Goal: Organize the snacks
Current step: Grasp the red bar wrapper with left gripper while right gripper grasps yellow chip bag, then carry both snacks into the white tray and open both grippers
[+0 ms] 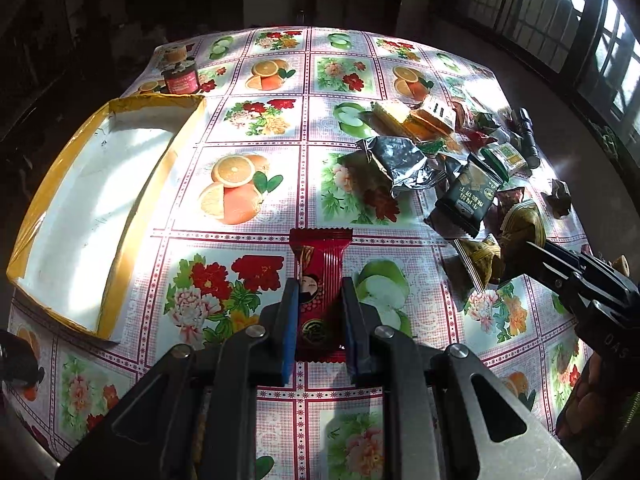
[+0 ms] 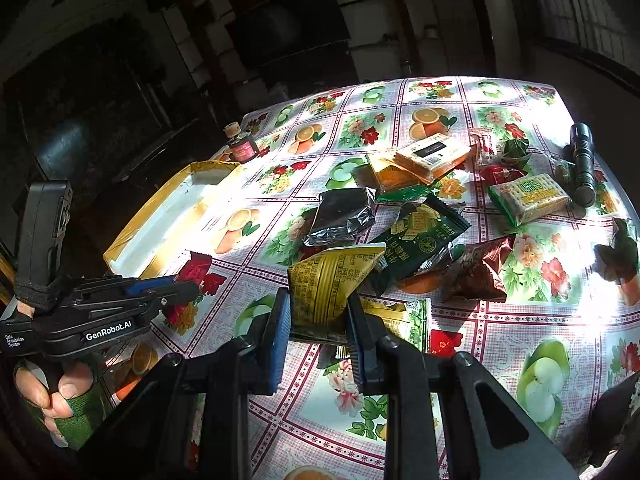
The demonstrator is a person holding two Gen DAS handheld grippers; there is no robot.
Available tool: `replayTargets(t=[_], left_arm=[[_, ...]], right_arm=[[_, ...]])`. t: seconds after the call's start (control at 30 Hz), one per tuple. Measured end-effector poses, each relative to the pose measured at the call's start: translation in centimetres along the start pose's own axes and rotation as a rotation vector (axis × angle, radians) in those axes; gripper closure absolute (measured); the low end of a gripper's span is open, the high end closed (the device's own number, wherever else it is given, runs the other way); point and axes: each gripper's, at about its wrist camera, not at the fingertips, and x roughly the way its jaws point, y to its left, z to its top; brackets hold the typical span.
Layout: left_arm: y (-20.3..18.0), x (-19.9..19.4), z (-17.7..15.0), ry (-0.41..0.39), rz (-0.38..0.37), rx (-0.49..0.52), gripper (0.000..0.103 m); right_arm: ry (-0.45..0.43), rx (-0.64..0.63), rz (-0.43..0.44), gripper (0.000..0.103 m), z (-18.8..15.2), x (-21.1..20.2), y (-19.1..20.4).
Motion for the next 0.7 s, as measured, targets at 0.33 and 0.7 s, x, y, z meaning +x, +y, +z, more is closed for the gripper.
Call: replayTargets(t=[0.33, 0.7], left_arm=[[3.3, -1.1, -0.7, -0.02, 0.025, -0.058, 0.082], [5.1, -1.4, -1.2, -0.017, 0.015, -0.097, 0.082]], right_arm=[[0.027, -0.043, 0.02, 0.077, -0.1, 1.1, 2.7], [0.059, -0.076, 0.027, 0.077, -0.3, 2.1, 4.3]])
